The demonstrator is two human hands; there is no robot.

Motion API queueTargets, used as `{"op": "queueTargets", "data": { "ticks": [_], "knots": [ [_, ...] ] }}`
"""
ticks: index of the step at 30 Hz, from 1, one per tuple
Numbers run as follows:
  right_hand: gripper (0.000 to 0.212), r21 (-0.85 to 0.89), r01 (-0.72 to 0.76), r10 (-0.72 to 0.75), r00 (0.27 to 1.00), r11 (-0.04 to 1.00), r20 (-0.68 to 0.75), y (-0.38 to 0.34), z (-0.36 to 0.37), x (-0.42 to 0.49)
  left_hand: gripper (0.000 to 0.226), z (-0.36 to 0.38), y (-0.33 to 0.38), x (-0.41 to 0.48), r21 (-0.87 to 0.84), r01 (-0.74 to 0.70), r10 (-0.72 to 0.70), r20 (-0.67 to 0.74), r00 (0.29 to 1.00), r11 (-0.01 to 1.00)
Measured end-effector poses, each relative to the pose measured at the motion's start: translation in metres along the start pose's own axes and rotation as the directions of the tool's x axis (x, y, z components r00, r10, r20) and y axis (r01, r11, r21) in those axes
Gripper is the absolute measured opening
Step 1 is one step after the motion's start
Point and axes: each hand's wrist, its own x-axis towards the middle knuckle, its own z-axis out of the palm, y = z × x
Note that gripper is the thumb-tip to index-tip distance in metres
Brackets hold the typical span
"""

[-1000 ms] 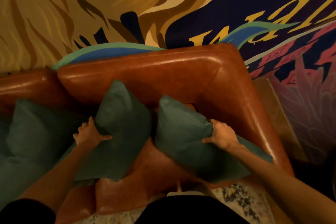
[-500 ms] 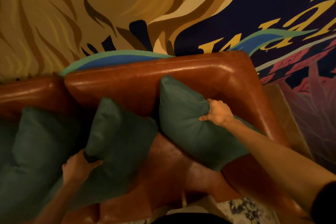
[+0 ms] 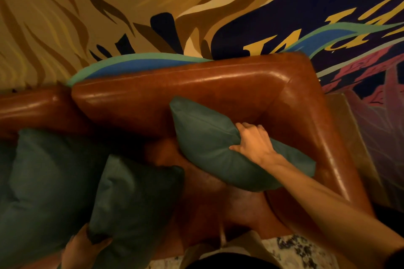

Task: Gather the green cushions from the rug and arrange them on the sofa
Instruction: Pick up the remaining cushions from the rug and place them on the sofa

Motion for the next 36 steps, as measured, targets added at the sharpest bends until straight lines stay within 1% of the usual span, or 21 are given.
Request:
{"op": "queueTargets", "data": {
  "ticks": [3,5,6,7,8,10,12,14,15,17,18,20,22,24,27,28,30,33,34,35,36],
  "knots": [
    [0.068,-0.017,0.0,0.0,1.0,1.0,-0.028,-0.002,-0.003,0.008,0.085,-0.006,0.026,-0.008,0.009,0.06,-0.06,0.004,0.998,0.998],
    [0.076,-0.014,-0.052,0.052,0.999,0.999,-0.008,0.004,-0.003,0.016,0.116,-0.006,0.022,0.011,0.094,0.072,-0.074,0.015,0.997,0.993],
    [0.081,0.006,-0.115,0.115,0.993,0.993,0.036,0.01,0.0,0.02,0.136,-0.002,0.017,0.026,0.156,0.087,-0.093,0.029,0.995,0.984],
    [0.086,0.032,-0.193,0.189,0.977,0.981,0.101,0.018,0.003,0.022,0.147,0.004,-0.004,0.052,0.189,0.11,-0.114,0.014,0.993,0.976],
    [0.092,0.054,-0.266,0.253,0.953,0.963,0.169,0.027,0.008,0.023,0.148,0.008,-0.019,0.065,0.198,0.08,-0.081,-0.005,0.997,0.977],
    [0.101,0.082,-0.349,0.318,0.911,0.933,0.261,0.043,0.017,0.024,0.136,-0.001,-0.008,0.043,0.165,-0.028,0.031,-0.014,0.999,0.986],
    [0.102,0.104,-0.353,0.316,0.911,0.93,0.266,0.053,0.019,0.027,0.119,-0.014,0.013,0.015,0.049,-0.02,0.02,-0.014,1.0,0.999],
    [0.102,0.099,-0.325,0.295,0.925,0.94,0.241,0.058,0.015,0.031,0.108,-0.019,0.02,0.009,0.023,-0.02,0.019,0.049,0.999,1.0],
    [0.102,0.096,-0.321,0.292,0.927,0.942,0.233,0.06,0.012,0.032,0.112,-0.02,0.023,0.006,0.03,-0.058,0.056,0.061,0.997,0.998],
    [0.101,0.102,-0.321,0.294,0.931,0.942,0.216,0.063,0.011,0.029,0.134,-0.02,0.027,0.01,0.031,-0.14,0.137,0.071,0.988,0.99],
    [0.099,0.107,-0.313,0.29,0.938,0.944,0.19,0.062,0.011,0.024,0.139,-0.021,0.031,0.007,0.048,-0.172,0.166,0.105,0.981,0.984],
    [0.093,0.124,-0.26,0.253,0.965,0.958,0.068,0.058,0.012,0.011,0.132,-0.021,0.036,0.005,0.101,-0.238,0.224,0.132,0.966,0.966],
    [0.085,0.158,-0.14,0.155,0.984,0.977,-0.086,0.047,0.013,-0.006,0.12,-0.018,0.039,-0.006,0.144,-0.285,0.268,0.127,0.955,0.948],
    [0.076,0.222,-0.006,0.039,0.989,0.975,-0.143,0.028,0.016,-0.023,0.106,-0.01,0.039,-0.017,0.179,-0.325,0.314,0.088,0.945,0.929],
    [0.067,0.402,0.083,-0.056,0.995,0.912,-0.078,-0.01,0.022,-0.044,0.093,0.005,0.039,-0.036,0.27,-0.463,0.47,0.041,0.882,0.844],
    [0.073,0.473,0.079,-0.069,0.997,0.877,-0.038,-0.025,0.023,-0.05,0.091,0.011,0.037,-0.039,0.302,-0.519,0.536,0.032,0.844,0.799],
    [0.097,0.585,0.05,-0.102,0.993,0.809,0.057,-0.055,0.032,-0.061,0.09,0.023,0.039,-0.042,0.351,-0.631,0.663,0.036,0.748,0.692],
    [0.116,0.693,-0.175,-0.081,0.944,0.699,0.32,-0.092,0.053,-0.077,0.086,0.046,0.06,-0.051,0.41,-0.741,0.792,0.072,0.607,0.531],
    [0.119,0.696,-0.242,-0.049,0.928,0.677,0.37,-0.095,0.063,-0.081,0.087,0.056,0.07,-0.057,0.446,-0.757,0.813,0.103,0.573,0.477],
    [0.115,0.679,-0.281,-0.008,0.921,0.678,0.389,-0.092,0.072,-0.085,0.09,0.066,0.079,-0.063,0.477,-0.761,0.821,0.13,0.556,0.44],
    [0.102,0.656,-0.301,0.038,0.923,0.692,0.384,-0.083,0.081,-0.087,0.094,0.075,0.088,-0.066,0.502,-0.758,0.817,0.161,0.554,0.416]
  ]
}}
